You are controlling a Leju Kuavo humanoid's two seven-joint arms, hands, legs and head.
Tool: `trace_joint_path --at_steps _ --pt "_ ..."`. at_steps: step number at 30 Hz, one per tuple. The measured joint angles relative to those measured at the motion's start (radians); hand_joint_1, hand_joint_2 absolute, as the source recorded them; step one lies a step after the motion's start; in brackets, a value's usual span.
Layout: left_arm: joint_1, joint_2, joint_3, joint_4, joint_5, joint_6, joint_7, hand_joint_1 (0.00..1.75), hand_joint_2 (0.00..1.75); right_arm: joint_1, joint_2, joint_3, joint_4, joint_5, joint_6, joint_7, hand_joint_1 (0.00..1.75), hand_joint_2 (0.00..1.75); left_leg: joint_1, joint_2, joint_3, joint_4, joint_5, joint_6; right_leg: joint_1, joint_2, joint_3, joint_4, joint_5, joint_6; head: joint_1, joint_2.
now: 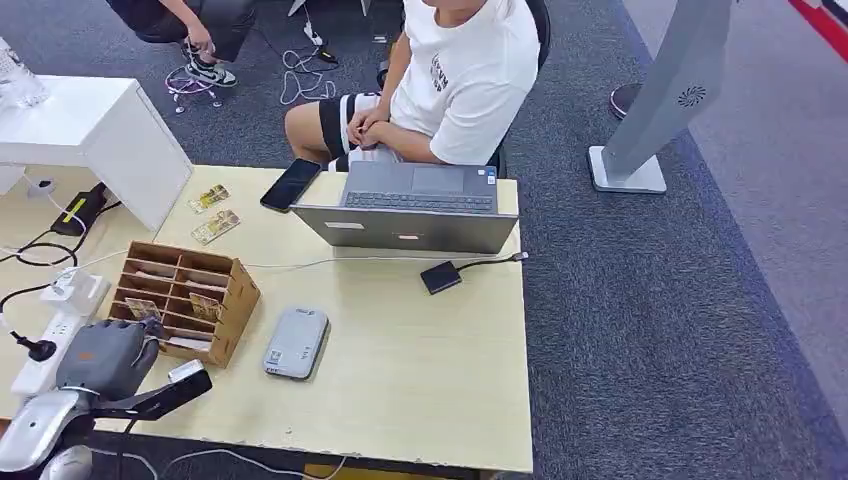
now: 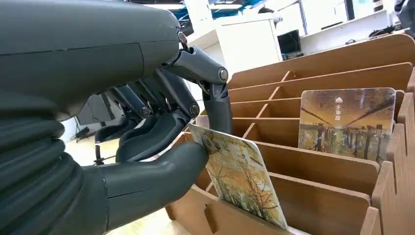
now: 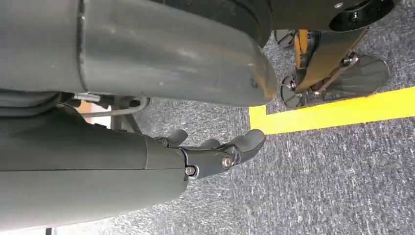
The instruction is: Pass the card to the sensor for recognition and then transmit it.
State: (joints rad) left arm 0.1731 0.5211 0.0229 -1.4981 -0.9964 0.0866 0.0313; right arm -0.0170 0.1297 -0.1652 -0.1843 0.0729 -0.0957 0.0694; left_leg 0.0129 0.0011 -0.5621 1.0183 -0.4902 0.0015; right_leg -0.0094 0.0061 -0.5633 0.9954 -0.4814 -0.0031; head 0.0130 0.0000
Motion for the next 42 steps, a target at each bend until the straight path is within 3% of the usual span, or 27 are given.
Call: trace_joint_path --at_steps 2,6,12,19,26,29,33,39,42 --pt "0.002 -0.001 0.0 0.0 -0.009 0.035 -0.014 1.75 1.75 0.0 0.0 -0.002 0.0 0.0 0.0 -0.001 0.0 0.0 0.0 0.0 0.0 0.0 0.0 0.0 0.0 0.0 0.0 0.0 0.0 0.0 0.0 0.0" --pt "0.024 -0.017 0.0 -0.054 -0.039 0.177 -0.048 1.75 1.75 0.0 0.0 -0.01 0.0 0.0 -0.004 -0.005 0.0 0.0 0.0 0.0 0.0 0.0 0.0 0.0 0.0 0.0 0.0 0.0 0.0 0.0 0.0 0.0" --pt "0.066 -0.036 -0.016 -0.25 -0.092 0.301 -0.079 1.75 1.75 0.0 0.005 -0.026 0.0 -0.003 -0.022 -0.014 0.0 0.0 -0.001 0.0 0.0 0.0 0.0 0.0 0.0 0.0 0.0 0.0 0.0 0.0 0.0 0.0" --pt "0.038 -0.042 -0.082 -0.4 -0.106 0.338 -0.097 1.75 1.75 -0.001 0.011 -0.041 0.0 -0.003 -0.023 -0.023 0.0 0.0 0.0 0.0 0.001 0.0 0.0 0.0 0.0 0.0 0.0 0.0 0.0 0.0 0.0 0.0" --pt "0.017 -0.042 -0.109 -0.431 -0.101 0.346 -0.103 1.75 1.75 -0.001 0.011 -0.043 0.0 -0.003 -0.021 -0.024 0.0 0.0 0.0 0.0 0.001 0.0 0.0 0.0 0.0 0.0 0.0 0.0 0.0 0.0 0.0 0.0" --pt "-0.047 -0.047 -0.123 -0.425 -0.085 0.353 -0.099 1.75 1.75 -0.001 0.011 -0.044 0.0 0.018 -0.016 -0.023 0.0 0.0 0.0 -0.002 0.0 0.0 0.001 0.0 0.0 -0.002 0.0 0.0 0.0 0.0 0.0 0.0" --pt "-0.256 -0.062 -0.132 -0.301 -0.113 0.35 -0.066 1.75 1.75 -0.012 0.011 -0.041 0.0 0.059 0.003 -0.016 0.0 0.0 0.0 -0.006 0.0 0.0 0.004 0.0 0.0 -0.006 0.0 0.0 0.002 0.0 0.0 0.0" --pt "-0.639 -0.085 -0.158 0.081 -0.158 0.359 -0.073 1.75 1.75 -0.026 0.011 -0.032 -0.001 0.098 0.029 -0.006 0.0 0.0 0.0 -0.005 -0.001 0.0 0.01 -0.002 0.0 -0.005 -0.001 0.0 0.008 -0.002 -0.001 0.0" --pt "-0.762 -0.101 -0.176 0.239 -0.171 0.366 -0.068 1.75 1.75 -0.026 0.009 -0.032 -0.001 0.104 0.034 -0.003 0.0 0.0 0.0 -0.003 -0.001 0.0 0.01 -0.002 0.0 -0.002 -0.002 0.0 0.009 -0.003 -0.001 0.0"
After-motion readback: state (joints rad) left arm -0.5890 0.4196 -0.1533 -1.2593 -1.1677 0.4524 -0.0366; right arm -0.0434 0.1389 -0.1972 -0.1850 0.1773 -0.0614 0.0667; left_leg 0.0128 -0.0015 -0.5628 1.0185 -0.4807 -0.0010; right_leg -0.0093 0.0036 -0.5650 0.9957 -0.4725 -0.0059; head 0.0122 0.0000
